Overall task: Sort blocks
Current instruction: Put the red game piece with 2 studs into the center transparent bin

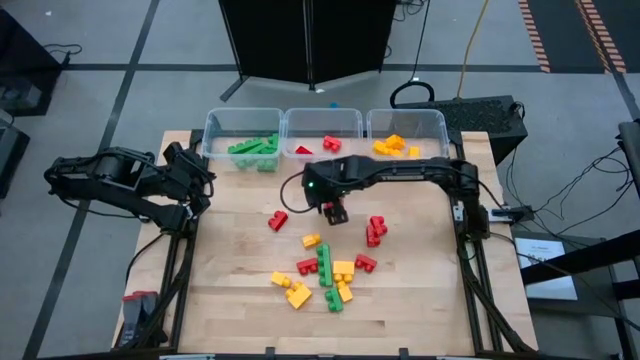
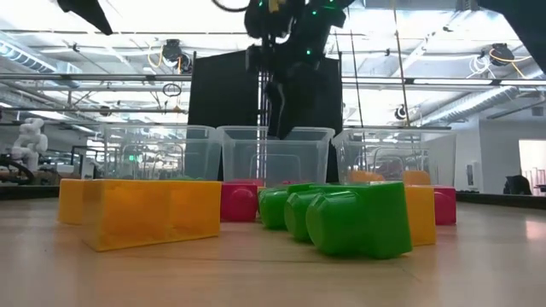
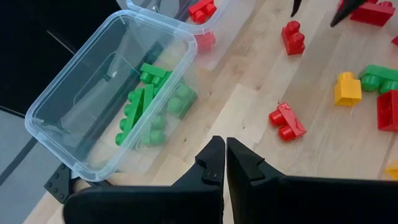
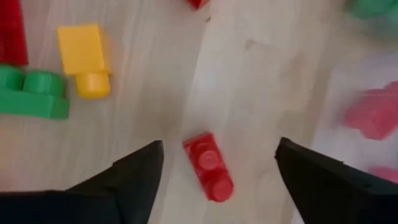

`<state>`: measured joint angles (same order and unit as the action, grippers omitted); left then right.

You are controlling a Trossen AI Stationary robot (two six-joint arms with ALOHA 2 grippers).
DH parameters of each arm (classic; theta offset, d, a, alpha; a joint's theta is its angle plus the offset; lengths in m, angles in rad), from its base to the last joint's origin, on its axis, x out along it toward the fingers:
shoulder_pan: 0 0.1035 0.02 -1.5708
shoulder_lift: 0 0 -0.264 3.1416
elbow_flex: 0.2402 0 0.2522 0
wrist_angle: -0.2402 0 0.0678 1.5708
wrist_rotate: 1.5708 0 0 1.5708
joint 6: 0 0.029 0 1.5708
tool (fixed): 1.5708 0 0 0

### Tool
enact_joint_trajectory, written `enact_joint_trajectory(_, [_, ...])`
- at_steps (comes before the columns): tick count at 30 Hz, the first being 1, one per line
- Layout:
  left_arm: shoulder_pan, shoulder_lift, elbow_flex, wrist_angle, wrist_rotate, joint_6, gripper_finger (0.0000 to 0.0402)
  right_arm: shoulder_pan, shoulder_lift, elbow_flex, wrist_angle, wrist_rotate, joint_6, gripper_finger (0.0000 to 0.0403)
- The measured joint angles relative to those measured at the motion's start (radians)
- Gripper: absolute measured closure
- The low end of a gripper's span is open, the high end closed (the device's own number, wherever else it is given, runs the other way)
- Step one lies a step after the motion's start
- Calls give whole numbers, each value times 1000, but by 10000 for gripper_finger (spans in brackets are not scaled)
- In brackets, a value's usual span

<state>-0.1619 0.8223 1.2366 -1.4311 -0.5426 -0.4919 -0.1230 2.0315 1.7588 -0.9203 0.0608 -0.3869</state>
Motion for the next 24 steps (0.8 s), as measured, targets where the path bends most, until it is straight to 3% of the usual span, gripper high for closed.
enact_joint_trajectory(5, [0,0,0,0,0,0,402,3,87,0,-48,17,-29,84])
enact_joint_trajectory(14, [0,0,0,0,0,0,402,-12,211,0,-57,51,-71,129])
enact_joint_trajectory(18, [0,0,0,0,0,-2,402,-13,230,1,-75,46,-70,183])
enact_joint_trajectory(22, [0,0,0,1,0,-4,402,-10,234,3,-82,49,-34,285])
enact_joint_trajectory(24, [0,0,0,1,0,-3,402,-8,232,3,-84,47,-11,294])
